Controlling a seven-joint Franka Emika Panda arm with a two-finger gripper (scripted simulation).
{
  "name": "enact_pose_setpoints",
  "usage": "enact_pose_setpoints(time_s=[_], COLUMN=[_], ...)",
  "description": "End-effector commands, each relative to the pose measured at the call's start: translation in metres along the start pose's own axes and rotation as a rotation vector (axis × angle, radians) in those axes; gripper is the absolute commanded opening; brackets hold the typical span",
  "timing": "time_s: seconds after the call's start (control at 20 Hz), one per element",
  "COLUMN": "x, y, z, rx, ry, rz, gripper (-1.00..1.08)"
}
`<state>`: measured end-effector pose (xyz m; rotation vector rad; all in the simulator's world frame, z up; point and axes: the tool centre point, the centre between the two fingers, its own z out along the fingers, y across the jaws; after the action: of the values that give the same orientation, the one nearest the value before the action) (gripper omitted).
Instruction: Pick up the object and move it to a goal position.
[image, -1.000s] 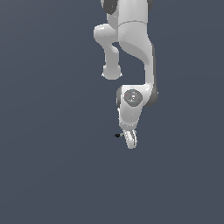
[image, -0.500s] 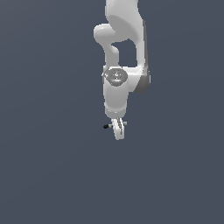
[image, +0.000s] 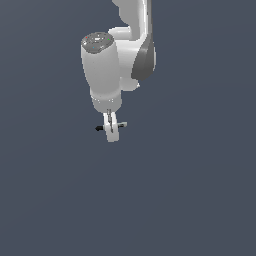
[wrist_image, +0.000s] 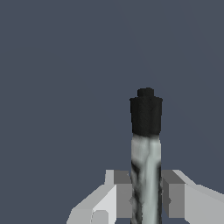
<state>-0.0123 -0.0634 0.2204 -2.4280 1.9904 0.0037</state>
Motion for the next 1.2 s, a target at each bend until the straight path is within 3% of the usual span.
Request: enact_pose_setpoints(time_s=[0.0,0.65,1.15], x=[0.018,0.110,0.151], y=[0.007,0.034,0.042], z=[-0.026,-0.155,-0.213], rx=[0.000,-0.001,0.000], ry=[0.000,0.002,0.003], rz=[0.000,-0.001,-0.003], gripper=[-1.00,-1.00,-1.00])
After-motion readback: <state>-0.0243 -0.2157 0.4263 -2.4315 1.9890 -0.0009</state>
